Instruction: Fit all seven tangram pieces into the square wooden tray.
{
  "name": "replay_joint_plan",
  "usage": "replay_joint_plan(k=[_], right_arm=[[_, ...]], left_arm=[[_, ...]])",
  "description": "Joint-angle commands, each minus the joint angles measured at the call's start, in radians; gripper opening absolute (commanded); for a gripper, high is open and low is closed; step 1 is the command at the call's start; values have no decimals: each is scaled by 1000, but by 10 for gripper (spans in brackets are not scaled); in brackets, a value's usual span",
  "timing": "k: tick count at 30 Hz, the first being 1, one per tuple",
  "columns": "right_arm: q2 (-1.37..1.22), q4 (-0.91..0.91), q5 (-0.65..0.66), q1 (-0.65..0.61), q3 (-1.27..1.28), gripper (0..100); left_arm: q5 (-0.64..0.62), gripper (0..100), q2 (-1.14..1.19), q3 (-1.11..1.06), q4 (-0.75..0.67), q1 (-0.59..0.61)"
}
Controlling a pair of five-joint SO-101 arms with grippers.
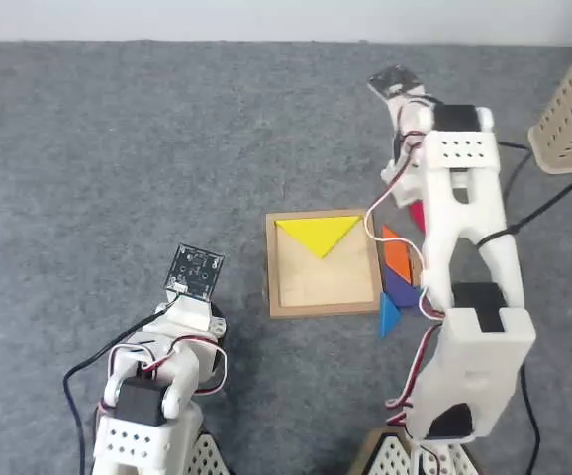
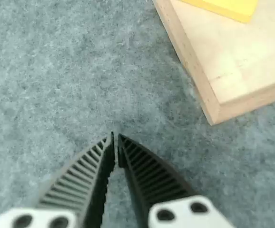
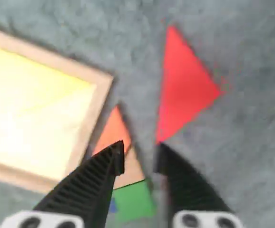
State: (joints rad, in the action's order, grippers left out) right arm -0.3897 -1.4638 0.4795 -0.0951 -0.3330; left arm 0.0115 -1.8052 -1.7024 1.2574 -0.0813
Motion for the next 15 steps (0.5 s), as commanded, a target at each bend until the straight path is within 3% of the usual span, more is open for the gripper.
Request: replay_joint_plan(k=[1, 7, 15], right_arm=[[-51, 71, 132, 18, -17, 329], [-200, 243, 158, 47, -17, 388], [-288, 291, 158, 51, -18, 387]], left_arm=[[-8, 12, -20, 18, 6, 3], [-8, 12, -20, 18, 6, 3], [-8, 12, -20, 18, 6, 3]])
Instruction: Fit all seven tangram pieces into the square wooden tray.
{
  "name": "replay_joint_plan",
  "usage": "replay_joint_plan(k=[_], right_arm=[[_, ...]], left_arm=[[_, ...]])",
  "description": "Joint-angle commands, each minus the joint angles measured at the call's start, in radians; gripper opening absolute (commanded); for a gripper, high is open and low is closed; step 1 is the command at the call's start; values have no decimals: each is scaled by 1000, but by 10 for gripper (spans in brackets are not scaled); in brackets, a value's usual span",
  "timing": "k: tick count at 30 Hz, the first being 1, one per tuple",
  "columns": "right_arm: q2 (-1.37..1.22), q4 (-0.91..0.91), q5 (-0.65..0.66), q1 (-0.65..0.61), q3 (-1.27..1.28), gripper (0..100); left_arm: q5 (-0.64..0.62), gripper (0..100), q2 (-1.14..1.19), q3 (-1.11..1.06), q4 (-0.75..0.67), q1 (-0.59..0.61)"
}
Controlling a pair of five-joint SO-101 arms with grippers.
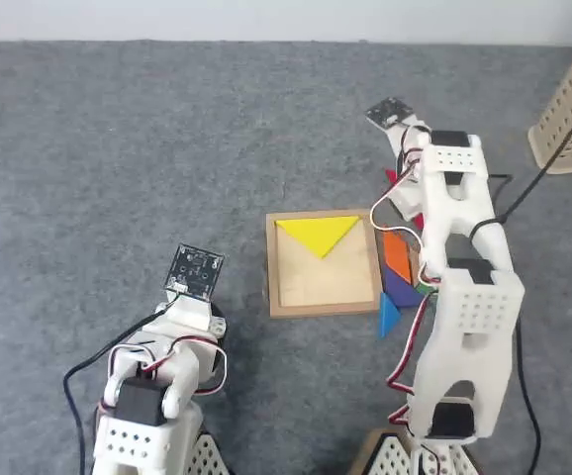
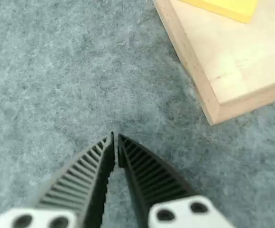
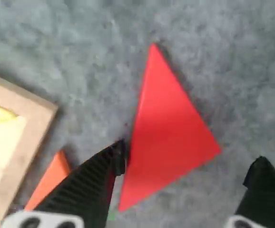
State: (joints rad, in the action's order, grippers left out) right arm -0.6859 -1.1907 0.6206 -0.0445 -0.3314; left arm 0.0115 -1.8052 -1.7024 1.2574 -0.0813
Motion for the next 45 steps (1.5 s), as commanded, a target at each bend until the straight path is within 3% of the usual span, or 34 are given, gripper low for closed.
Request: replay_joint_plan(k=[1, 9, 17, 34, 45], right_arm=[[-2, 16, 17, -4, -20, 386], [-42, 18, 23, -2, -20, 253], [-42, 7, 20, 1, -20, 248], [82, -186, 41, 82, -18, 248], [105, 28, 51, -8, -15, 251]], left_arm=[[-8, 12, -20, 18, 6, 3], [-8, 12, -20, 18, 6, 3], [-8, 12, -20, 18, 6, 3], [-8, 12, -20, 18, 6, 3], [-8, 12, -20, 18, 6, 3]])
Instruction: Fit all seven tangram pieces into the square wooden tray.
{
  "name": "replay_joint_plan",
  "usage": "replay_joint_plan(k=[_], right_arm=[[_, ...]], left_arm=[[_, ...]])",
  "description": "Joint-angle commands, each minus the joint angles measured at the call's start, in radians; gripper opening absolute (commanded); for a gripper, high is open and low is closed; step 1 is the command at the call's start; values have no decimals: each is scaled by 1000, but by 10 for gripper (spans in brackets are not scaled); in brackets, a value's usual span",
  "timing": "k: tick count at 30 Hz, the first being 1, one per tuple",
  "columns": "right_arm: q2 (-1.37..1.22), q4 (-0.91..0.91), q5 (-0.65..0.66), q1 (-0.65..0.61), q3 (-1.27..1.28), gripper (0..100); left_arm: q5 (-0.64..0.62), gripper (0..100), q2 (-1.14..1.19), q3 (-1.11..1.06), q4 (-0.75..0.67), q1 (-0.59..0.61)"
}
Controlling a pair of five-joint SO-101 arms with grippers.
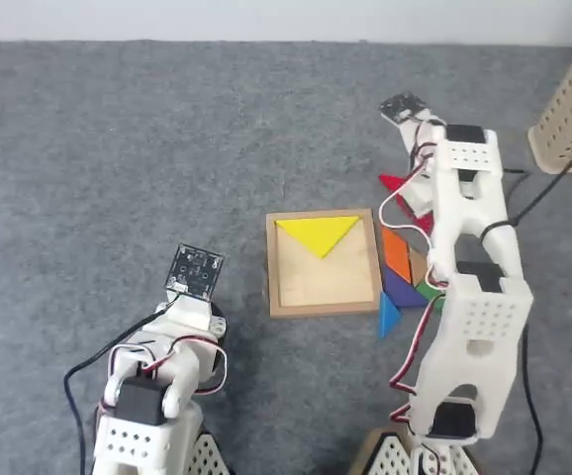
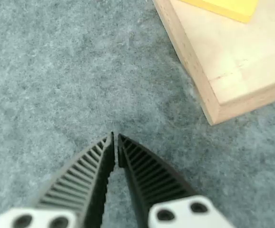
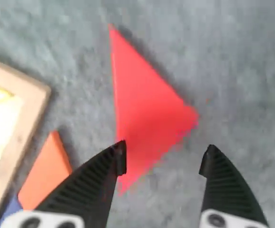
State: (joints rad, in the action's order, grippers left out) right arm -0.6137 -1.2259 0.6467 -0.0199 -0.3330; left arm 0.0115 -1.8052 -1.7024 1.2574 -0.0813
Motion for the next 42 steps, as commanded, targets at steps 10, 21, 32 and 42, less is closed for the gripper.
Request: replay_joint_plan(k=[10, 21, 32, 42], right_arm=[[-56, 206, 26, -45, -17, 252], [-70, 153, 28, -21, -12, 248], [-58, -165, 123, 21, -18, 157], [-41, -331, 120, 12, -132, 297]], left_arm=[[-8, 12, -20, 18, 6, 3], [-8, 12, -20, 18, 6, 3], [-8, 12, -20, 18, 6, 3], [-8, 12, -20, 18, 6, 3]])
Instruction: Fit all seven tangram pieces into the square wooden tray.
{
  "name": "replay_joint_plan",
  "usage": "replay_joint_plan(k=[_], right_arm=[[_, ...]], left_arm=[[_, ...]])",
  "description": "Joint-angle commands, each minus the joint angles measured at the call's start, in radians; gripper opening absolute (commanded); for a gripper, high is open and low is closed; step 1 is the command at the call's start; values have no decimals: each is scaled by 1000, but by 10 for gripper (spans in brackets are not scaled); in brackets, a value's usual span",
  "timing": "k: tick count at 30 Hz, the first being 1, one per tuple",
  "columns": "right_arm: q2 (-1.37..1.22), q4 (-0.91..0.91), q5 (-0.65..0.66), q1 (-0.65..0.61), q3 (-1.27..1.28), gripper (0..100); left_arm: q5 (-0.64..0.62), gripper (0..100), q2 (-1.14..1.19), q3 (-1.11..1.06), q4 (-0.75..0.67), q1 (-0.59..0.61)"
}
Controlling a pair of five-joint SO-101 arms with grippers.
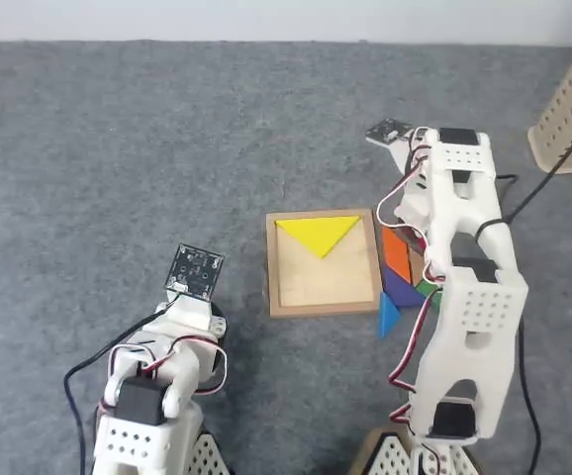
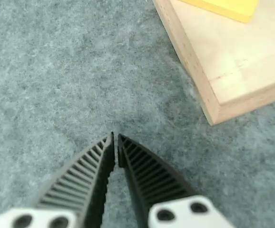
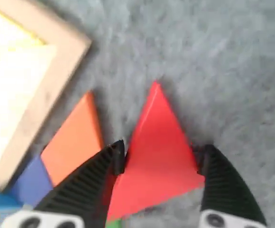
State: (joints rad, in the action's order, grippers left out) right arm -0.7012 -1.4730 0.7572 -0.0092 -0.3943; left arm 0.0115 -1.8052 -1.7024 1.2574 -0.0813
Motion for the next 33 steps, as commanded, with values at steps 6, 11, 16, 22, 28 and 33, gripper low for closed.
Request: replay_joint_plan(k=[6, 11, 16, 22, 28, 33], right_arm=[[104, -128, -61, 21, -86, 297], [76, -70, -144, 24, -83, 299], [-1, -2, -193, 39, -84, 298], [-50, 25, -196, 44, -84, 297], [-74, 25, -199, 44, -84, 256], [-62, 25, -204, 51, -89, 110]], left_arm=[[-8, 12, -20, 18, 6, 3], [-8, 12, -20, 18, 6, 3], [-8, 12, -20, 18, 6, 3], [-8, 12, -20, 18, 6, 3], [-8, 12, -20, 18, 6, 3], [-8, 12, -20, 18, 6, 3]])
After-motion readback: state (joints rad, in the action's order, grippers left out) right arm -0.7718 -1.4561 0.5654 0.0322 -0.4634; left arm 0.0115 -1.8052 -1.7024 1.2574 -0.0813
